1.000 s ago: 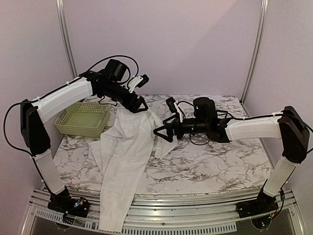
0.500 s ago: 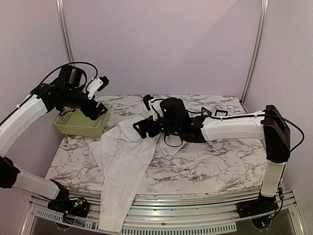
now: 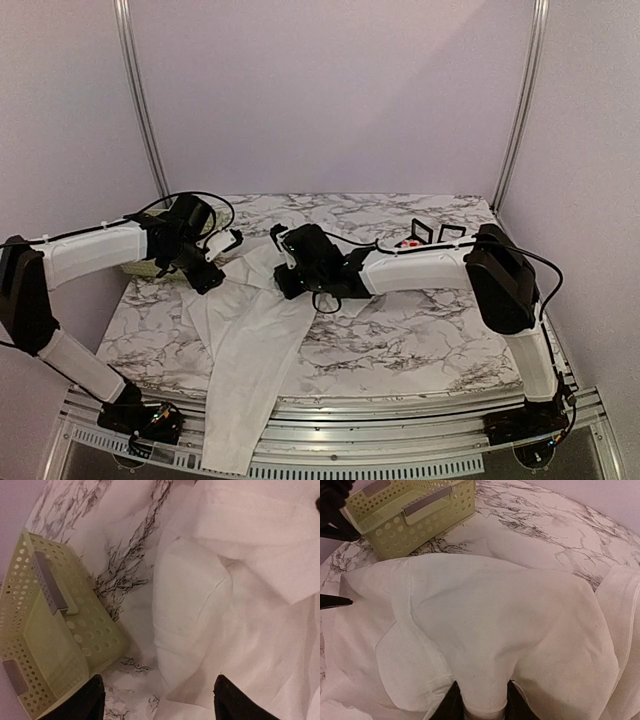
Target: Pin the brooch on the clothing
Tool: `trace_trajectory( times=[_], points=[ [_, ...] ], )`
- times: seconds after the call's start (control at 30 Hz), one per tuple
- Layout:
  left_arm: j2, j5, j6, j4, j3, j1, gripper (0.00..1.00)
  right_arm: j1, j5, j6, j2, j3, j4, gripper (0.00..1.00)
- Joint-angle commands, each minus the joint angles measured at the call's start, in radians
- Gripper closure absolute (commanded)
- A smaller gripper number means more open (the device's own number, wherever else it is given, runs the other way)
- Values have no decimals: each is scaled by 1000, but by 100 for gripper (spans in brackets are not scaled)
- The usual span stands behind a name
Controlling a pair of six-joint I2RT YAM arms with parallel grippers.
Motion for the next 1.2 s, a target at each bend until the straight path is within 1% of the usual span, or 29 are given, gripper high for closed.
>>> trace_trajectory(
  times=[0.0, 0.03, 0.1, 0.13, 0.17, 0.2, 0.23, 0.27, 0.33, 0.4, 0.53, 0.57, 0.63, 0.7, 0.77, 0.87, 0.97, 1.07, 1.17],
  points=[
    [113, -34, -5, 47, 68, -18, 30, -2, 97, -12, -25, -17, -60, 90],
    [133, -27, -3, 44, 76, -18, 31, -10, 96, -13, -45, -35, -64, 99],
    [164, -35, 2, 48, 85, -19, 33, -29, 75, -15, -102, -82, -56, 100],
    [175, -43, 2, 52, 86, -18, 38, -40, 63, -19, -135, -107, -49, 100],
    [184, -50, 4, 55, 89, -19, 49, -51, 52, -22, -160, -133, -44, 100],
    [189, -54, 4, 56, 93, -19, 64, -65, 41, -27, -199, -155, -41, 100],
    [189, -58, 2, 55, 99, -19, 88, -79, 30, -39, -222, -175, -42, 100],
    [182, -60, -2, 51, 107, -18, 100, -92, 15, -45, -253, -196, -43, 100],
    [143, -60, -2, 30, 140, -16, 100, -127, -25, -61, -319, -236, -40, 100],
    [54, -102, -3, 21, 179, -10, 100, -160, -67, -75, -387, -273, -32, 100],
    [-143, -149, 23, 8, 298, 15, 100, -226, -171, -135, -587, -325, -17, 100],
    [-176, -154, 24, -16, 350, 24, 100, -242, -200, -149, -623, -329, -17, 100],
    [-194, -163, -5, -128, 497, 47, 100, -268, -290, -170, -698, -334, -18, 100],
    [-220, -163, -24, -187, 619, 68, 100, -275, -340, -197, -770, -335, -21, 100],
    [-236, -154, -36, -241, 706, 73, 100, -275, -377, -228, -807, -326, -29, 100],
    [-259, -145, -59, -309, 804, 74, 100, -277, -394, -254, -827, -302, -36, 100],
    [-290, -97, -80, -366, 861, 73, 100, -283, -369, -259, -826, -298, -9, 100],
    [-324, 13, -92, -420, 857, 74, 100, -296, -348, -259, -776, -255, 26, 100],
    [-342, 14, -97, -426, 835, 73, 100, -333, -298, -258, -658, -124, 107, 100]
  ],
)
